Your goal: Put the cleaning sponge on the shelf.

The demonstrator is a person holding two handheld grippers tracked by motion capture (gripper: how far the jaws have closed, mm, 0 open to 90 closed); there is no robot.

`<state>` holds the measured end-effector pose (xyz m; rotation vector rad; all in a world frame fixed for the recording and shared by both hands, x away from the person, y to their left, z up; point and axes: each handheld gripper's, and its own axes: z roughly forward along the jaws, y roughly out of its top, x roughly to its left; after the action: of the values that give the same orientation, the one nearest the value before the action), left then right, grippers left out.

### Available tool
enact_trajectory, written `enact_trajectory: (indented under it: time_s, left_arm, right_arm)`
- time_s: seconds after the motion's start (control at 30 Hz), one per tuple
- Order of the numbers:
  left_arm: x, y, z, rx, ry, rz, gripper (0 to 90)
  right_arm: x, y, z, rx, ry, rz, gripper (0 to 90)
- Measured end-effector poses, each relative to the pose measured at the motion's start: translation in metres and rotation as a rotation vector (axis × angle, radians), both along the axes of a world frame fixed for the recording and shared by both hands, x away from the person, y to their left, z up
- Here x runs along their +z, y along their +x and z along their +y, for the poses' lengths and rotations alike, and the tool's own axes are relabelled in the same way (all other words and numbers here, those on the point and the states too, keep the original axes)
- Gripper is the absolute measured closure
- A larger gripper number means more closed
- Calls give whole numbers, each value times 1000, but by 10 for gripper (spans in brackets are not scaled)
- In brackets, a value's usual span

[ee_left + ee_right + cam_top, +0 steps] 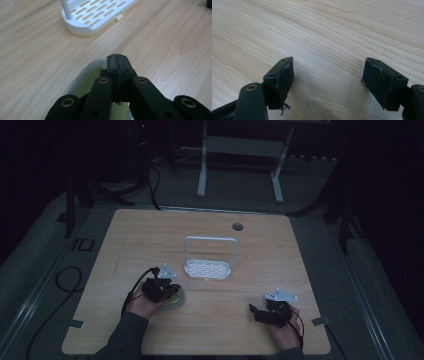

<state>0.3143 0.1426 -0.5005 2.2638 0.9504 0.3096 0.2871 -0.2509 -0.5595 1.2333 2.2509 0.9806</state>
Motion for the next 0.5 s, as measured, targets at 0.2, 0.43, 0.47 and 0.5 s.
enact_trajectory:
  time_s: [0.2,0.43,0.47,0.5]
  left_arm:
    - [8,1,12,14,-17,-2,844]
    - [16,3,28,15,-37,21,765]
    - [17,3,31,12,-44,25,756]
    - [17,3,32,13,-45,28,744]
  right_arm:
    - [0,0,0,0,0,0,246]
    - [0,0,0,-1,1,0,247]
    - [0,0,0,0,0,0,247]
    - [0,0,0,-1,0,0,246]
